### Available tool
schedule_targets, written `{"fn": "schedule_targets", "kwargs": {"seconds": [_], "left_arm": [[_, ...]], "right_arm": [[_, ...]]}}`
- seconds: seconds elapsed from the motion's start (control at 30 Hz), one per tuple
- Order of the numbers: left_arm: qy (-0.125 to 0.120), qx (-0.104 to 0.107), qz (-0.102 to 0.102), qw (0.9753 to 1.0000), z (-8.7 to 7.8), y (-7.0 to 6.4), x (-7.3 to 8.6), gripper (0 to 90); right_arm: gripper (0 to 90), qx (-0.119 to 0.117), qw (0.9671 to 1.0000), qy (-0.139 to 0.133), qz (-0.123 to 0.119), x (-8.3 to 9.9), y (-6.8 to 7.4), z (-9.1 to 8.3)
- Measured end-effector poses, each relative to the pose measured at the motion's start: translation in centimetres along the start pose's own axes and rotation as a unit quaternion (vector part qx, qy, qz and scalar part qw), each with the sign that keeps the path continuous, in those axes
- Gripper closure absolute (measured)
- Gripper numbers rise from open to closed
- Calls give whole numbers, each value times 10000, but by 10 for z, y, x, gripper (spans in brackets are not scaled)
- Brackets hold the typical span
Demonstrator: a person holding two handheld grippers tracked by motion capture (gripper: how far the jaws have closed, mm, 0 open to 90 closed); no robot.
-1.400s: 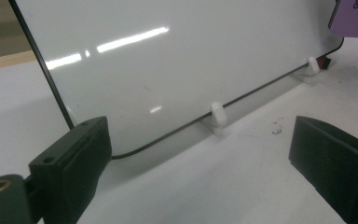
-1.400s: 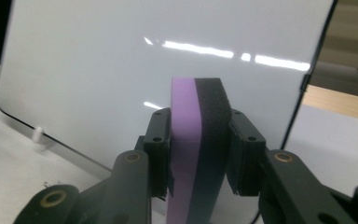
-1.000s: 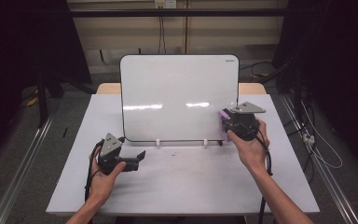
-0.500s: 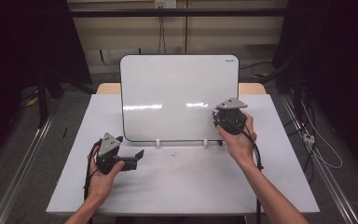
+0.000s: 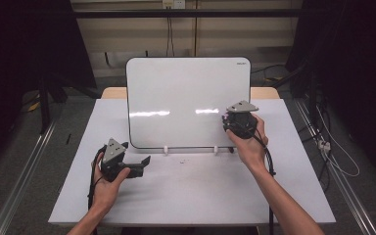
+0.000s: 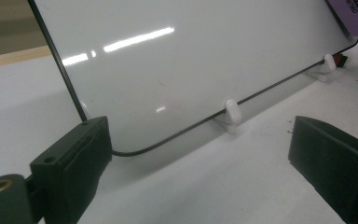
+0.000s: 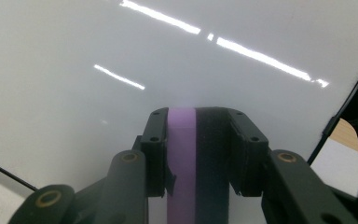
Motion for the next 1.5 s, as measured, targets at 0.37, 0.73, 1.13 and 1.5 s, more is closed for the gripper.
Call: {"fn": "schedule_targets", "kwargs": {"seconds": [0.37, 0.73, 1.13, 1.5], "left_arm": [[0, -20, -15, 10000, -2, 1, 2, 59], [-67, -82, -59, 9999, -5, 4, 0, 58], [-106, -289, -268, 9992, -9, 13, -2, 59], [13, -307, -215, 9993, -21, 13, 7, 59]], "right_arm": [[553, -94, 9999, -34, -62, 5, 1, 3], [134, -348, 9976, -485, 354, 5, -6, -4], [45, -841, 9911, -604, 838, 37, -19, -31], [59, -850, 9882, -535, 1160, 87, -29, -52]]}}
Point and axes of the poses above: each handheld gripper's, and its own axes: z roughly forward along the jaws, x roughly out of its underside, y roughly to its left, the point moved 7 cm from there along z, roughly forward along the jaws, and after that the axes turned 7 degrees about z, right-handed, at the moved point
